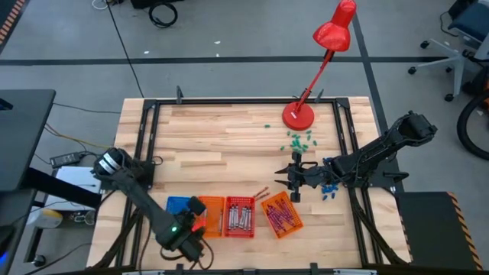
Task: Sort crayons
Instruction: Put the orange crayon into the blue bin
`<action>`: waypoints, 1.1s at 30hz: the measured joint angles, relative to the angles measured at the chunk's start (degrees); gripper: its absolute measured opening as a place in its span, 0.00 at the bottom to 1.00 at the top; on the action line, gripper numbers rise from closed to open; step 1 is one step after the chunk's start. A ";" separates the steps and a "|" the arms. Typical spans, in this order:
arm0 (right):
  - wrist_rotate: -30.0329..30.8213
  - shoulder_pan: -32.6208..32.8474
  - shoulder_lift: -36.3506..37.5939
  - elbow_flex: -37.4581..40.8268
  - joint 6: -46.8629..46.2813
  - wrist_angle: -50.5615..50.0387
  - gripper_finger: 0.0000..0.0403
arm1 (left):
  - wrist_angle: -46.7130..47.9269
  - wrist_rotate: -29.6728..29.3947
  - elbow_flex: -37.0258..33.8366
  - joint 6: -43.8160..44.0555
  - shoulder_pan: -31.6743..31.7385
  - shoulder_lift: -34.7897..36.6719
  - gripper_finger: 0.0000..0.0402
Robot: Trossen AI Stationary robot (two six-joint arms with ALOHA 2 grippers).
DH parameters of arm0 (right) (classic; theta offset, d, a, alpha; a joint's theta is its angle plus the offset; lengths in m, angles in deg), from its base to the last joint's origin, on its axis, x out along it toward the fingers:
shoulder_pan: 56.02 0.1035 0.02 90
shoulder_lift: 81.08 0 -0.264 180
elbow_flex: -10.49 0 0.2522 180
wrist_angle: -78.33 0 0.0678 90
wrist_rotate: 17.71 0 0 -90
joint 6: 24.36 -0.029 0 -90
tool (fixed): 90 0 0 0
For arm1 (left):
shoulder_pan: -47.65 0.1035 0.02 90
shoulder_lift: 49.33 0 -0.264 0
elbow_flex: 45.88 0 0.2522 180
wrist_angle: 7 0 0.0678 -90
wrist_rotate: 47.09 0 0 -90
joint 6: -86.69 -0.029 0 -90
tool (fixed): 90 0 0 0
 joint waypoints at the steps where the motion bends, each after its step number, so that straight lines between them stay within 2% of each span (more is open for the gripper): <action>1: 0.00 0.00 0.00 0.00 0.02 0.22 0.36 | 0.75 0.24 0.00 1.07 -0.69 0.00 0.16; 11: 0.04 -0.31 0.00 0.00 2.43 1.72 0.36 | 0.61 0.01 0.00 6.85 -2.98 -0.24 0.17; 13: 0.06 -0.46 0.00 -0.02 2.43 1.66 0.36 | 0.25 -2.81 0.02 9.26 -2.42 -0.24 0.17; 16: 0.08 -0.44 0.00 -0.02 2.43 1.66 0.36 | -1.19 -11.64 0.02 13.12 -0.73 -0.24 0.17; 19: 0.09 -0.46 0.00 -0.02 2.43 1.63 0.36 | -4.26 -16.44 0.02 13.49 2.30 -0.22 0.17; 25: 0.04 -0.44 0.00 -0.01 2.16 1.06 0.36 | -13.60 -16.63 0.02 13.46 11.54 -0.22 0.17; 29: 0.25 -0.46 0.00 0.00 2.07 0.51 0.36 | -25.08 -16.53 0.02 15.03 18.23 -0.22 0.17; 31: 0.34 -0.48 0.00 0.00 2.29 0.48 0.36 | -30.88 -15.29 0.02 17.27 21.97 -0.22 0.17; 33: 0.39 -0.48 0.00 -0.02 2.33 0.23 0.36 | -36.03 -9.29 0.02 19.79 26.04 -0.22 0.17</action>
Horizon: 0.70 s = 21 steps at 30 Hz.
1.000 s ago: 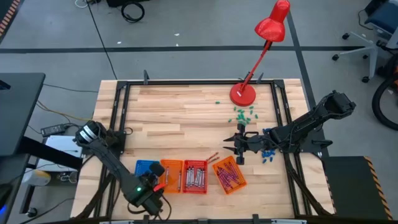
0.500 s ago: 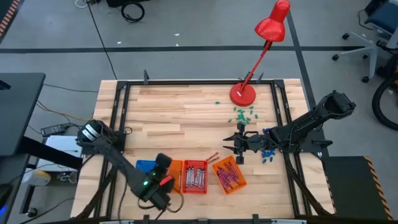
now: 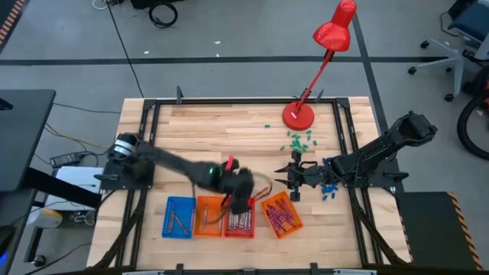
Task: Sort crayons
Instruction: Put the orange crayon into the blue bin
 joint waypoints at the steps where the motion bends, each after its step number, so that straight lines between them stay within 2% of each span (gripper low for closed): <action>1: 0.19 0.00 0.00 0.02 0.03 -0.31 0.36 | -1.96 3.89 0.00 0.90 1.86 0.00 0.17; 4: 1.69 -0.02 0.64 0.00 0.05 -2.78 0.36 | -7.06 12.05 0.11 1.19 5.82 -1.42 0.22; 7: 3.06 -0.02 2.07 -0.88 -0.69 -7.95 0.36 | -9.81 15.47 0.16 1.17 7.77 -4.12 0.30; 13: 5.82 0.02 5.33 -2.80 -2.33 -15.27 0.36 | -8.99 17.59 5.02 -0.63 9.47 -9.74 0.45; 21: 5.78 0.42 6.56 -2.85 -3.58 -16.31 0.36 | -2.67 18.05 13.22 -2.05 9.96 -17.16 0.48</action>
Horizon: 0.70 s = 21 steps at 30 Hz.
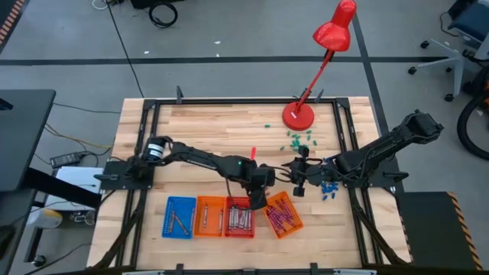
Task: Sort crayons
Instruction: Put the orange crayon into the blue bin
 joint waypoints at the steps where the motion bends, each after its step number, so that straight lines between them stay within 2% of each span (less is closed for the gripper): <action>1: -0.02 0.13 0.07 -0.02 -0.02 -0.59 0.36 | 0.25 0.46 0.57 -0.27 0.10 -0.69 0.48; 9: -0.34 0.15 -0.11 0.03 0.02 -0.40 0.36 | -0.57 3.62 1.15 0.33 0.09 -3.87 0.48; 21: -0.42 0.15 -0.09 0.08 0.11 -0.12 0.36 | -0.51 2.87 1.02 -0.74 -0.40 -5.65 0.48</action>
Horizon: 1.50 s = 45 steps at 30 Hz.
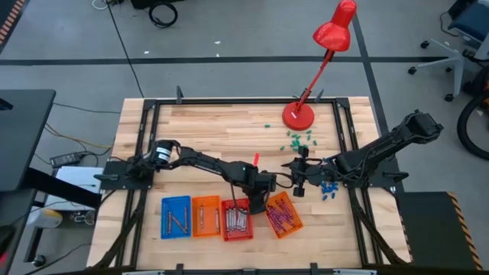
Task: Sort crayons
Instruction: Put the orange crayon into the blue bin
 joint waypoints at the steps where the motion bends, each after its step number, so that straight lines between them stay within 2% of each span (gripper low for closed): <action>1: 0.00 0.00 0.00 0.02 0.00 0.02 0.36 | 0.11 -0.25 0.00 -0.30 0.00 -0.01 0.48; 9: -0.36 0.01 0.00 0.02 -0.08 0.09 0.36 | 1.84 -4.44 0.00 -2.24 1.09 -0.17 0.48; 15: -1.07 0.26 0.00 0.02 -0.11 0.41 0.36 | 3.62 -3.84 0.06 -3.93 3.43 -0.14 0.48; 21: -1.07 0.28 0.00 0.02 -0.09 0.28 0.36 | 7.84 -2.67 0.17 -9.54 6.69 -0.01 0.48; 32: -1.22 0.33 0.00 0.02 0.07 0.33 0.36 | 8.74 -2.33 0.08 -14.14 12.18 -0.01 0.48; 36: -1.27 0.35 0.00 0.02 0.07 0.31 0.36 | 8.67 0.95 0.06 -14.20 12.94 -0.01 0.48; 45: -1.55 0.35 0.00 0.02 0.07 0.43 0.36 | 8.53 1.47 0.10 -14.23 12.85 0.42 0.48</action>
